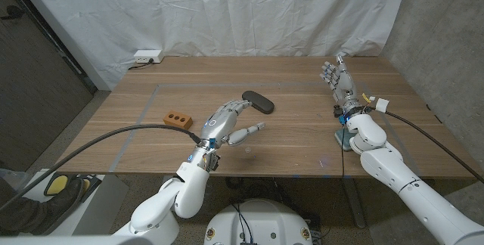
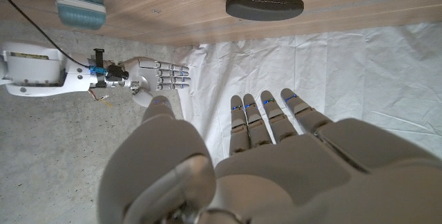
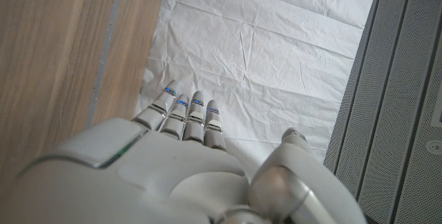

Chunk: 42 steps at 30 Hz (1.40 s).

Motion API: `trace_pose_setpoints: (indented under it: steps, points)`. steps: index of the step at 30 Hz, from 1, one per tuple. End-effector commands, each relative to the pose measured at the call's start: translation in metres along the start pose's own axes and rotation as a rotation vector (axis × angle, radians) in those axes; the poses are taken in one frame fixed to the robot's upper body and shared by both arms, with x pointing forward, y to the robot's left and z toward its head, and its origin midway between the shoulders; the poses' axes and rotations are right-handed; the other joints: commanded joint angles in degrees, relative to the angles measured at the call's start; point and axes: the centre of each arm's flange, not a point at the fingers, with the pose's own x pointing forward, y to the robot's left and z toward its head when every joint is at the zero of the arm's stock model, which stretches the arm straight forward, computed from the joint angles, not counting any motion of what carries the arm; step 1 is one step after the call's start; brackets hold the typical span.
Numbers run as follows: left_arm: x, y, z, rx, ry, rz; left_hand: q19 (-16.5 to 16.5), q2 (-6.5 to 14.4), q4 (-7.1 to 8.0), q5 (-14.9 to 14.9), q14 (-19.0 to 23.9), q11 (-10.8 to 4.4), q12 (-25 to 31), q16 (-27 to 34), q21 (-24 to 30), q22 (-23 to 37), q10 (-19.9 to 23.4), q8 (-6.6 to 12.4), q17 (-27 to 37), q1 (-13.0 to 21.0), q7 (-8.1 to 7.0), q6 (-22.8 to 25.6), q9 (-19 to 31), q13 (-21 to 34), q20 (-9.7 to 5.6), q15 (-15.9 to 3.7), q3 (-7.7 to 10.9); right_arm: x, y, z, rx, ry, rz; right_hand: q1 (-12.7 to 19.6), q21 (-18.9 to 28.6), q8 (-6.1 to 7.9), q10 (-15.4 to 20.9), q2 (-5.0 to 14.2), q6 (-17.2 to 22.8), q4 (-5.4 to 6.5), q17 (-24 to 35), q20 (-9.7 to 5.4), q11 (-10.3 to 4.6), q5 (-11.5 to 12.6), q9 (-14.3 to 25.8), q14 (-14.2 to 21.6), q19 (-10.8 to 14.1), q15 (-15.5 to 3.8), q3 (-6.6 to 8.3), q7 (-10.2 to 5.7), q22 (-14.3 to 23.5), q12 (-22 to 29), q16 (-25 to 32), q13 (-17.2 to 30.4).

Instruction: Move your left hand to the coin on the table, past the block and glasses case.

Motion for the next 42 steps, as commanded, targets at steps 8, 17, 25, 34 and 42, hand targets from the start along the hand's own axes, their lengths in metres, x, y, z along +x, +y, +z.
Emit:
trace_pose_setpoints:
  steps: [8,17,25,34,42]
  points:
    - [-0.005,-0.007,0.003,0.017,0.038,-0.039,0.1,-0.1,-0.33,0.5,0.6,-0.42,-0.1,-0.2,-0.3,0.3,0.9,-0.25,0.3,0.8,-0.34,1.2,0.2,0.3,-2.72,-1.97,0.14,0.005,0.004,-0.002,0.005,0.002,0.009,0.5,-0.4,0.09,0.4,-0.03,0.1,-0.05,0.3,0.03,-0.14,0.3,0.3,0.2,0.4,0.06,-0.17,-0.40,0.3,-0.3,-0.1,0.1]
    - [-0.005,-0.010,0.006,0.035,0.042,-0.055,0.1,0.3,-0.46,0.6,0.9,-0.26,-0.1,-0.1,-0.3,0.3,1.4,-0.25,0.3,1.3,-0.36,1.7,0.2,0.3,-2.75,-2.23,0.25,0.006,0.005,-0.002,0.010,0.000,0.009,0.5,-0.6,0.09,0.5,0.02,0.1,-0.08,0.3,0.04,0.07,0.3,0.3,0.2,0.5,0.05,-0.23,-0.39,0.3,-0.3,-0.1,0.1]
    - [-0.006,-0.014,0.008,0.031,0.045,-0.078,0.5,0.5,-0.54,0.6,1.2,-0.27,-0.2,-0.1,-0.2,0.4,1.5,-0.38,0.3,1.5,-0.35,1.8,0.2,0.3,-2.89,-2.14,0.31,0.007,0.003,0.000,0.012,-0.002,0.010,0.5,-0.7,0.10,0.4,0.05,0.1,-0.10,0.3,0.04,-0.09,0.3,0.3,0.3,0.6,0.06,-0.28,-0.36,0.3,-0.3,-0.1,0.1]
    - [-0.008,-0.020,0.008,0.033,0.069,-0.105,0.5,0.6,-0.63,0.7,1.3,-0.36,-0.2,-0.1,-0.2,0.4,1.7,-0.42,0.3,1.8,-0.53,2.0,0.2,0.3,-2.91,-2.28,0.34,0.007,0.001,-0.001,0.013,0.001,0.008,0.5,-0.9,0.08,0.4,0.08,0.1,-0.12,0.3,0.04,-0.09,0.2,0.3,0.2,0.6,0.03,-0.34,-0.42,0.4,-0.3,-0.1,0.1]
    - [-0.006,-0.028,0.009,0.029,0.079,-0.130,0.5,0.7,-0.70,0.7,1.4,-0.45,-0.3,-0.1,-0.3,0.4,1.8,-0.45,0.3,2.0,-0.48,2.2,0.2,0.3,-2.91,-2.21,0.35,0.007,-0.001,-0.001,0.013,0.001,0.005,0.5,-1.2,0.49,0.7,0.16,1.1,-0.17,0.3,0.00,-0.42,0.2,0.3,0.3,0.8,-0.07,-0.42,-0.37,0.4,-0.2,-0.1,0.1]
